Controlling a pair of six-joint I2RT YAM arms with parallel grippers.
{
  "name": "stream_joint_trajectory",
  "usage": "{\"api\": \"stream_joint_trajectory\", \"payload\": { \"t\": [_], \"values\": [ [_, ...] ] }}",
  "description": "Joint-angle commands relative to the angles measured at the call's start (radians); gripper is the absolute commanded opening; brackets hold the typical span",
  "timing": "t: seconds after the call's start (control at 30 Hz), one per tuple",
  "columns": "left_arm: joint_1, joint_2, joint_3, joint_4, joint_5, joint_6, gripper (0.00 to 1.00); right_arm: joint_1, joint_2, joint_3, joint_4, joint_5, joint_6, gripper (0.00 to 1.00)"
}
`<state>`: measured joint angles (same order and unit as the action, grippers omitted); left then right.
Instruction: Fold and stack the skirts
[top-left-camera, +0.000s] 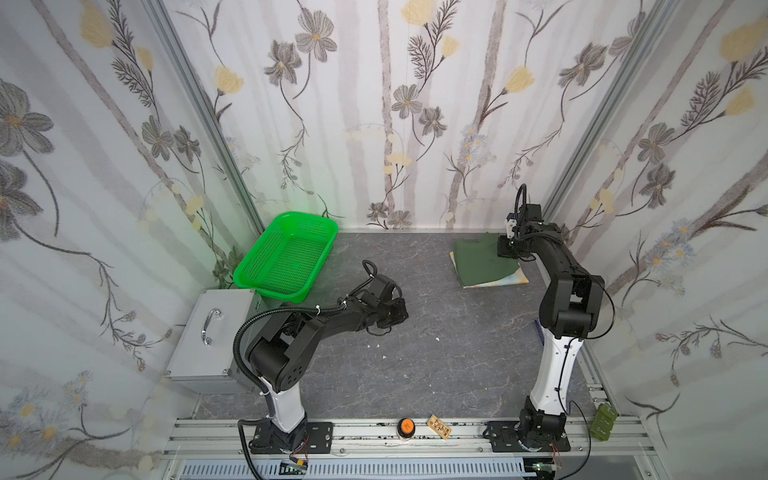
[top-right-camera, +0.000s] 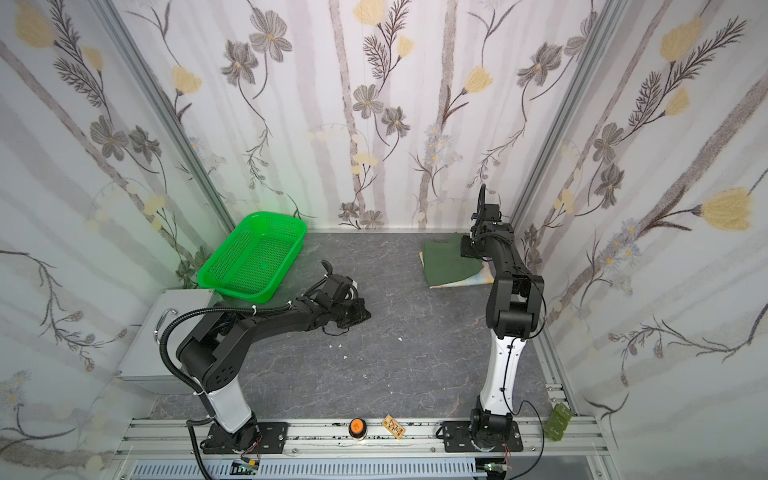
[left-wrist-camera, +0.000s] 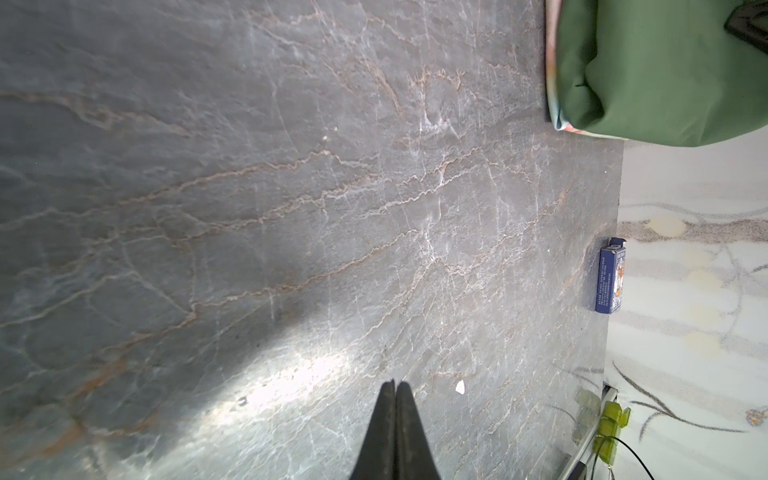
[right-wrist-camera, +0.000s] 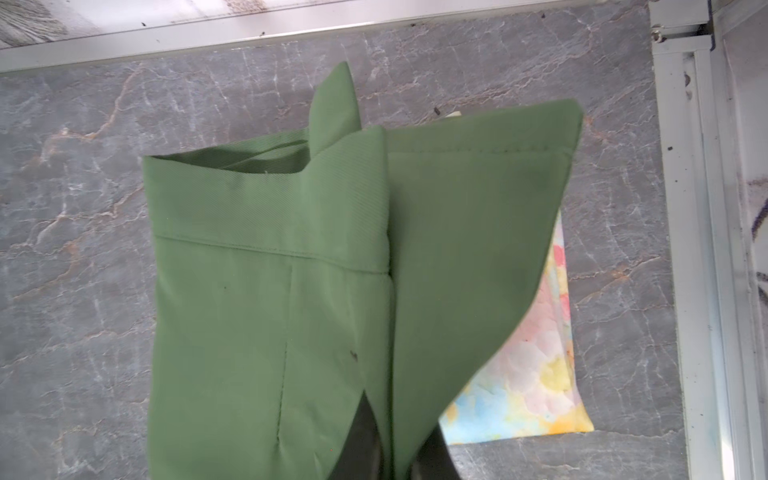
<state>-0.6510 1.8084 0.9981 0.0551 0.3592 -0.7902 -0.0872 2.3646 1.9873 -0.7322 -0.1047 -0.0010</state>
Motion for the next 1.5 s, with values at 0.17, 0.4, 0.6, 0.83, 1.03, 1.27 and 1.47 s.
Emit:
{"api": "stream_joint_trajectory", "payload": {
  "t": [0.17,0.4,0.6,0.83,1.03,1.27,1.47],
  "values": [
    [0.002,0.037,0.034,-0.001,0.03,-0.02,0.0,0.0,0.045,0.049,-0.003,0.108,-0.001,0.0],
    [0.002,0.056,0.05,-0.001,0.044,-0.023,0.0,0.0,0.068,0.059,0.001,0.143,0.014,0.0],
    [0.005,0.06,0.051,-0.001,0.047,-0.027,0.0,0.001,0.091,0.065,0.005,0.158,0.018,0.0],
    [0.005,0.053,0.046,-0.001,0.044,-0.032,0.0,0.004,0.106,0.071,0.012,0.177,0.027,0.27],
    [0.005,0.046,0.041,-0.001,0.042,-0.035,0.0,0.005,0.108,0.083,0.02,0.206,0.037,0.4],
    [0.006,0.018,0.034,-0.002,0.026,-0.04,0.0,0.004,0.061,0.105,0.037,0.247,0.059,0.5],
    [0.027,-0.029,0.039,-0.004,0.011,-0.025,0.0,0.041,-0.077,0.029,0.048,0.21,0.112,0.51]
  ]
}}
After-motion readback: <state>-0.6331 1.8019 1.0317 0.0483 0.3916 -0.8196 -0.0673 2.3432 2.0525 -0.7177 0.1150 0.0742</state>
